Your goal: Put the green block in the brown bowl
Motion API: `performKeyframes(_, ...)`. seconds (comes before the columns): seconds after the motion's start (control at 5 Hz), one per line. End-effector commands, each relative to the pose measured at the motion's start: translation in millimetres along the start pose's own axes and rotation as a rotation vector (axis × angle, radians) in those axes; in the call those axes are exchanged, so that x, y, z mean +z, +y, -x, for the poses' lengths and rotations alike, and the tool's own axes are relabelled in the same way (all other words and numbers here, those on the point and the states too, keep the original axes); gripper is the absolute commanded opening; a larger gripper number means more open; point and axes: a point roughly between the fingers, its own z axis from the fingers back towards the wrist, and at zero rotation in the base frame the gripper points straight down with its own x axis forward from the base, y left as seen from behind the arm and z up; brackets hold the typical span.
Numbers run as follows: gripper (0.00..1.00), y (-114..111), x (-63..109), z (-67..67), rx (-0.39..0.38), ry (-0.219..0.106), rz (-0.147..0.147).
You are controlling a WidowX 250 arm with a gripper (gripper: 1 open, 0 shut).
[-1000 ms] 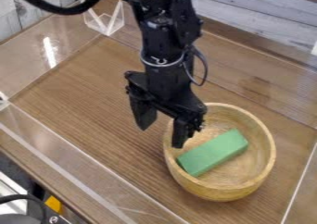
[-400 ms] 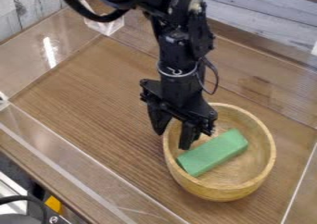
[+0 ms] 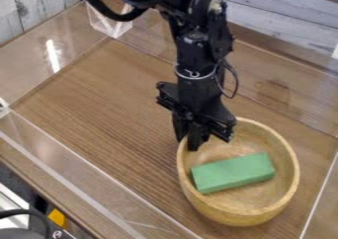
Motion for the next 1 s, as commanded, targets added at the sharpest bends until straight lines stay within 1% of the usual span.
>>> performKeyframes(0.0, 0.0, 9, 13.1, -10.5, 0.018, -0.035, -0.007)
performKeyframes(0.4, 0.0, -16, 26.3, -8.2, 0.043, -0.024, -0.012)
performKeyframes(0.8, 0.0, -10, 25.2, -8.8, -0.089, -0.012, -0.018)
